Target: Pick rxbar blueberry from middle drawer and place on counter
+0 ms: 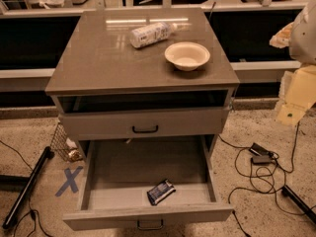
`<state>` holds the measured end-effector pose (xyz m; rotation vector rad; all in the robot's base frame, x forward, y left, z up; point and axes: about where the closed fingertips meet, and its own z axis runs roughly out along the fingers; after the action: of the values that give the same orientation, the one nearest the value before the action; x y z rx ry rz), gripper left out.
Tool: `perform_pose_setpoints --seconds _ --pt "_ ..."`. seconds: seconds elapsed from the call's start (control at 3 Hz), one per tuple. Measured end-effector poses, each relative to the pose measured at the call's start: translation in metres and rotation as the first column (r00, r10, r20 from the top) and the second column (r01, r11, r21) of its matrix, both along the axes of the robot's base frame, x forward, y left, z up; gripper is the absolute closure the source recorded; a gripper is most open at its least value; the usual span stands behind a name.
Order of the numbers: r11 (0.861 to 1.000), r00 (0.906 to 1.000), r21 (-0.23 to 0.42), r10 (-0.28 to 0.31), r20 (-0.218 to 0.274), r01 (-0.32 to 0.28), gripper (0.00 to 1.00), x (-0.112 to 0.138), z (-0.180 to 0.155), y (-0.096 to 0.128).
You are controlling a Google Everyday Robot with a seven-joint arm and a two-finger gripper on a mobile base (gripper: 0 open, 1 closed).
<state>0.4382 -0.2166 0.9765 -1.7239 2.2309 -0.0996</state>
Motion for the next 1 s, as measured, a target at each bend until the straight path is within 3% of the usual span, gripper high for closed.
perform_pose_setpoints --seconds 0.33,0.67,1.0 --pt "1.000 1.0000 0.000 0.000 0.000 0.000 0.00 0.000 0.000 0.000" --pt "0.999 0.9996 -0.042 0.018 -0.020 -0.019 0.00 0.005 -0.030 0.004" --pt "0.983 0.9896 -0.115 0.143 0.005 -0.142 0.00 0.001 -0.081 0.025"
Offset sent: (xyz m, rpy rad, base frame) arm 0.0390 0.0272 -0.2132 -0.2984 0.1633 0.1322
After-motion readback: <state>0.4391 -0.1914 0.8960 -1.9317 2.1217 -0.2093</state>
